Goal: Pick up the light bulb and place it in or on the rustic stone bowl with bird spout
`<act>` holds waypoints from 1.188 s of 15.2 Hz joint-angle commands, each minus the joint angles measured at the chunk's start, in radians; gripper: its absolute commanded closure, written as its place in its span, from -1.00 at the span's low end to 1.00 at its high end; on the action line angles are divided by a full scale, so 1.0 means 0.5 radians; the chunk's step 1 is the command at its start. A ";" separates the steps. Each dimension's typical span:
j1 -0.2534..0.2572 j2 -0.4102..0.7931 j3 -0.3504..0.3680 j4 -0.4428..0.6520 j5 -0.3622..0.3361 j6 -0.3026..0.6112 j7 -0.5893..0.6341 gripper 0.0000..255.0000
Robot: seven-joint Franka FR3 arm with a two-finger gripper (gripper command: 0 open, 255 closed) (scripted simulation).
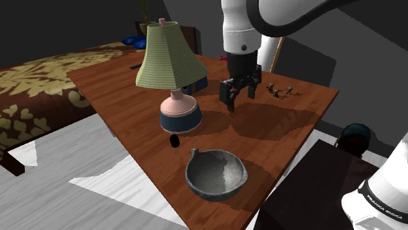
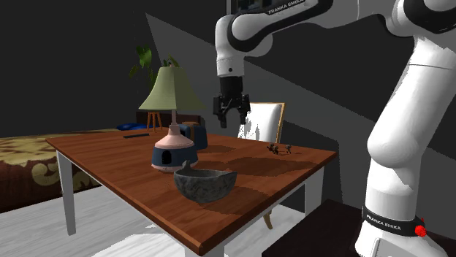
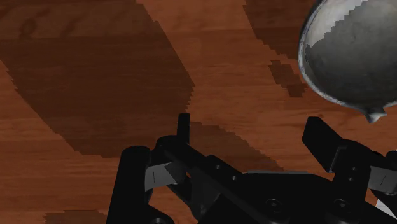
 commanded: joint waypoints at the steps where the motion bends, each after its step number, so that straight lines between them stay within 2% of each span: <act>1: 0.009 0.156 0.072 0.109 -0.023 0.041 0.121 -1.00; 8: 0.087 0.696 0.242 0.542 -0.201 0.096 0.512 -1.00; 12: 0.191 1.035 0.284 0.862 -0.347 0.071 0.724 -1.00; 16: 0.345 1.389 0.278 1.254 -0.492 -0.004 0.898 -1.00; 18: 0.366 1.434 0.271 1.282 -0.508 0.009 0.916 -1.00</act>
